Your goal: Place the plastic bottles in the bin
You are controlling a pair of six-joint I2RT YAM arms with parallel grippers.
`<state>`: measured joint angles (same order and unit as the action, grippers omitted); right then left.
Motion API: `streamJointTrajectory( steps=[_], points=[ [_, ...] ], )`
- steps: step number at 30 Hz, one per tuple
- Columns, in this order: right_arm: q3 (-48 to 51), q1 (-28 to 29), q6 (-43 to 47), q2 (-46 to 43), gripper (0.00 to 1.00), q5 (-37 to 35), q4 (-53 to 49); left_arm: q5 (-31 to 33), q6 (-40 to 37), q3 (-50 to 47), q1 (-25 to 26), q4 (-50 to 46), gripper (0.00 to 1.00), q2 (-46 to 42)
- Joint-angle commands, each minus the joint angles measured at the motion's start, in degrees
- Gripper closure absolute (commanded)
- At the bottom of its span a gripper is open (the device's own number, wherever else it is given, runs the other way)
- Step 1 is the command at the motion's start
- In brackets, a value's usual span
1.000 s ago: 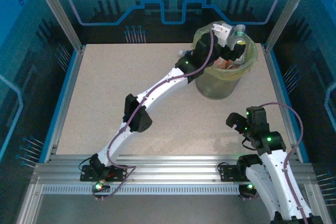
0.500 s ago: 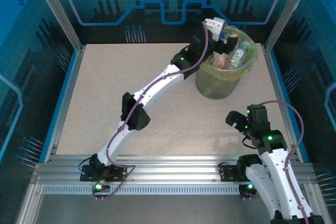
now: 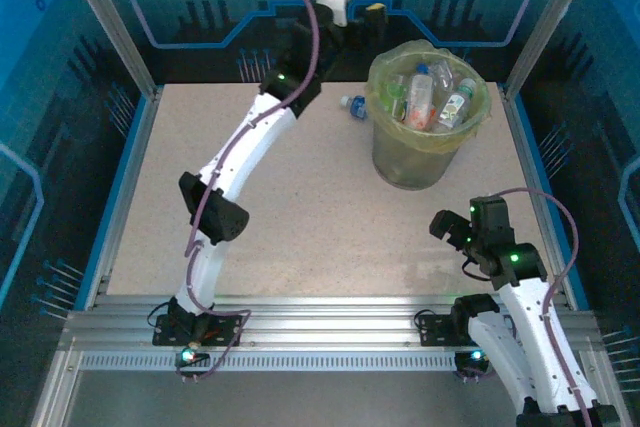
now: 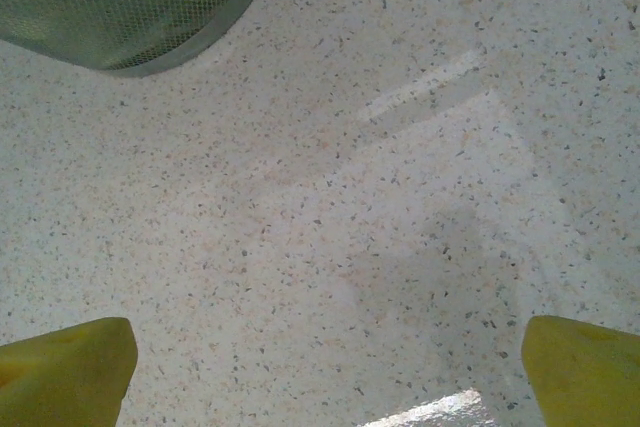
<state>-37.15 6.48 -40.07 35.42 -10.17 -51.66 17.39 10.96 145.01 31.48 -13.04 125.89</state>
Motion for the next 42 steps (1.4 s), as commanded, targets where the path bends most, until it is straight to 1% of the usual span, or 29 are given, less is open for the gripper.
streamJointTrajectory(
  steps=[1, 7, 12, 16, 23, 25, 29, 32, 37, 42],
  points=[
    [-1.9, 1.0, 0.3, 1.0, 0.00, -1.1, -1.3, 1.3, 9.2, -1.5, -3.3, -7.3, 0.01, -1.0],
    [-1.5, 1.2, -0.1, 1.8, 0.00, -1.3, -1.7, -1.2, 19.6, -0.6, -8.3, -10.9, 0.01, 1.9],
    [-1.0, 1.3, -0.2, 2.0, 0.00, -1.5, -1.3, -5.3, 27.9, 0.5, -11.7, -11.6, 0.01, 6.1],
    [-0.7, 1.3, -0.3, 1.9, 0.00, -2.0, -1.1, -9.2, 33.1, 0.4, -13.1, -8.8, 0.01, 10.1],
    [-0.5, 1.3, -0.9, 1.9, 0.00, -2.5, -2.4, -13.7, 40.9, 0.4, -13.2, -1.6, 0.01, 17.4],
    [-0.2, 1.3, -1.4, 1.7, 0.00, -2.4, -2.4, -15.6, 42.2, 0.4, -13.2, 1.2, 0.01, 19.7],
    [0.6, 1.4, -2.0, 1.4, 0.00, -2.4, -2.3, -20.9, 43.7, 0.2, -13.6, 10.6, 0.01, 24.8],
    [0.6, 1.5, -2.3, 1.6, 0.00, -2.6, -2.6, -22.7, 43.6, 0.8, -13.9, 15.8, 0.01, 28.0],
    [0.9, 1.8, -3.0, 1.3, 0.00, -2.9, -2.9, -24.1, 41.8, 1.1, -14.7, 20.6, 0.01, 30.8],
    [0.4, 2.0, -3.2, 1.9, 0.00, -3.2, -2.7, -25.8, 43.2, 2.8, -15.6, 22.9, 0.01, 33.9]
  ],
)
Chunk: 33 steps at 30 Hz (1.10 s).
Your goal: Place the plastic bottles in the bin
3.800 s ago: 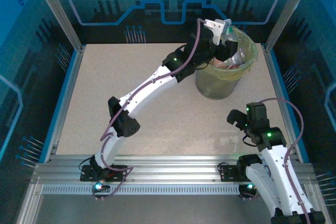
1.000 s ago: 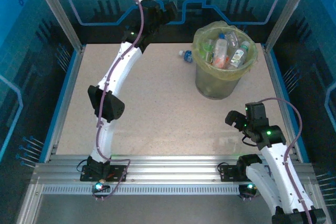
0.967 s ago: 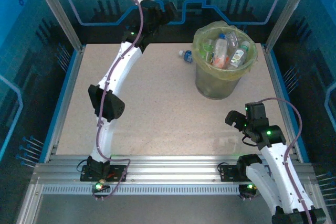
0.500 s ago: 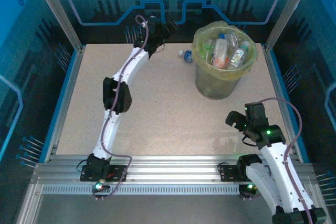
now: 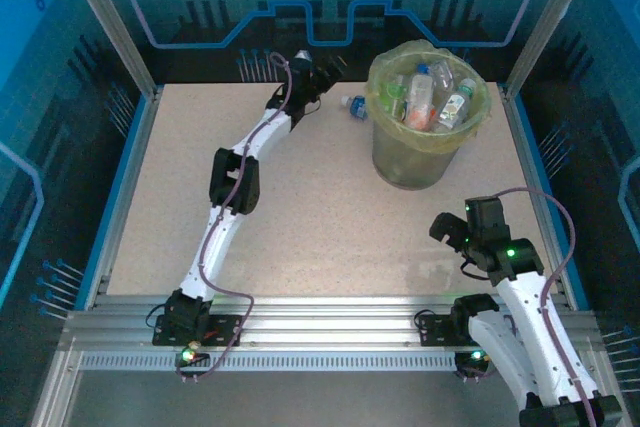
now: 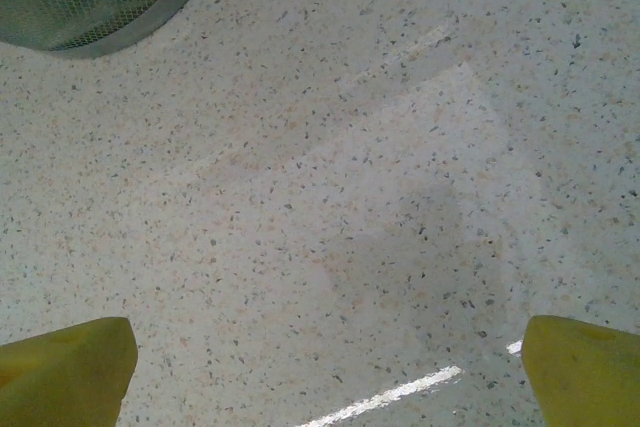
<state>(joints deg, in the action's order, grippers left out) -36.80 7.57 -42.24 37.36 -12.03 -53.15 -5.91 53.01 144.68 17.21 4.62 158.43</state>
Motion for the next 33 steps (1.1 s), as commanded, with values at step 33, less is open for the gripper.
streamJointTrajectory(
  steps=[33],
  points=[
    [-0.1, 2.9, -2.9, 2.5, 0.01, -1.9, -1.0, -2.3, 9.3, 9.6, -2.3, 8.0, 0.01, 11.9]
  ],
)
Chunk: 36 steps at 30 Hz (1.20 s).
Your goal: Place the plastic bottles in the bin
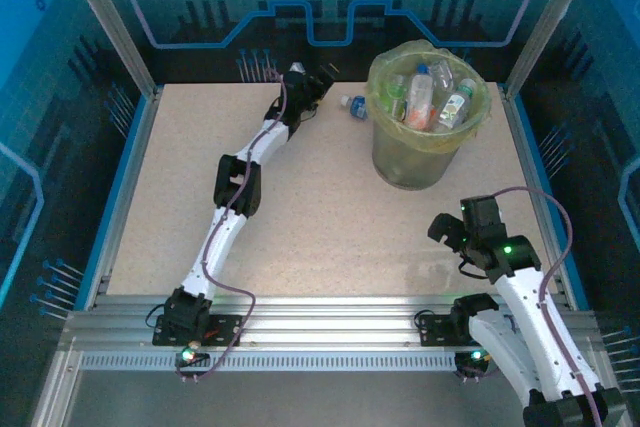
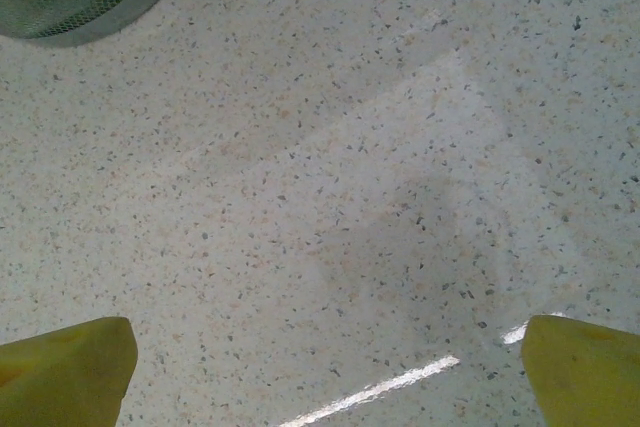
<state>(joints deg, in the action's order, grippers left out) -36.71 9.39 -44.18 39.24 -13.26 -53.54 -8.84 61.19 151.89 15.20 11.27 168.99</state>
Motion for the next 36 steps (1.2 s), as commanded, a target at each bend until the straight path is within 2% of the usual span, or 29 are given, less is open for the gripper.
streamJointTrajectory(
  steps=[1, 20, 27, 36],
  points=[
    [-0.3, 1.1, -1.1, 0.8, 0.00, -0.6, -0.6, 0.7, 1.4, 2.4, -0.3, 1.4, 0.01, 1.5],
    [0.5, 1.5, -2.2, -1.2, 0.00, -3.1, 0.6, -1.0, 3.6, 2.5, 0.7, 0.1, 0.01, 2.9],
    [-0.9, 1.4, -0.1, 2.6, 0.00, -1.1, 3.4, 4.2, 7.5, 3.4, 2.6, 4.6, 0.01, 5.9],
    [-1.7, 1.6, 0.2, 4.4, 0.00, -0.5, 4.7, 5.2, 10.0, 3.8, 4.0, 5.6, 0.01, 7.3]
  ],
)
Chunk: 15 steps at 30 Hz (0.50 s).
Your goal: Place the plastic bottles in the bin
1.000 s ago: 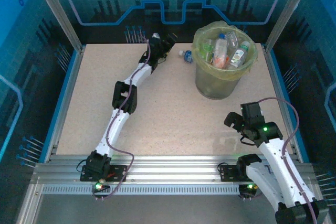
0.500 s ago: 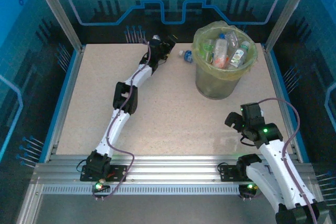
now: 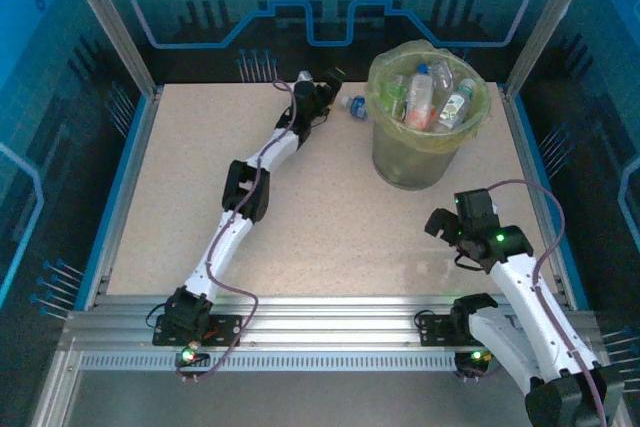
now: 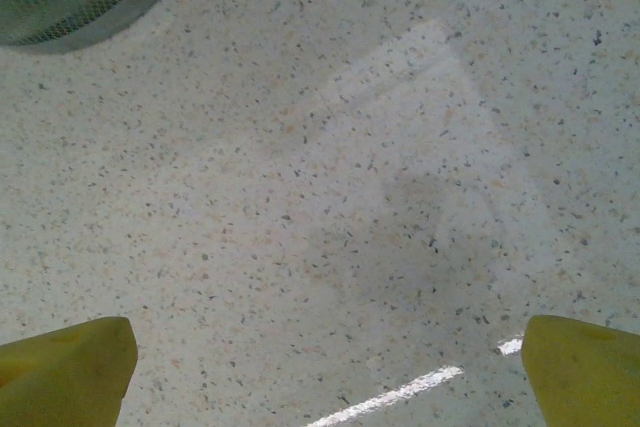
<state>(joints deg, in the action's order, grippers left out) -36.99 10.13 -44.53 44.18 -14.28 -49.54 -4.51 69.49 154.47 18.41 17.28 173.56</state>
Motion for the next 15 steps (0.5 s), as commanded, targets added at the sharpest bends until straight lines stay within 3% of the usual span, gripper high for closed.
streamJointTrajectory(
  steps=[1, 15],
  points=[
    [-1.3, 0.8, 0.5, -0.9, 0.00, 0.3, 0.5, 0.7, 2.0, 1.2, 1.0, -0.2, 0.01, 2.7],
    [-0.7, 0.8, -0.4, -4.4, 0.00, -1.0, -1.4, -2.0, 3.7, -6.7, 2.1, -2.0, 0.05, -1.3]
  ],
)
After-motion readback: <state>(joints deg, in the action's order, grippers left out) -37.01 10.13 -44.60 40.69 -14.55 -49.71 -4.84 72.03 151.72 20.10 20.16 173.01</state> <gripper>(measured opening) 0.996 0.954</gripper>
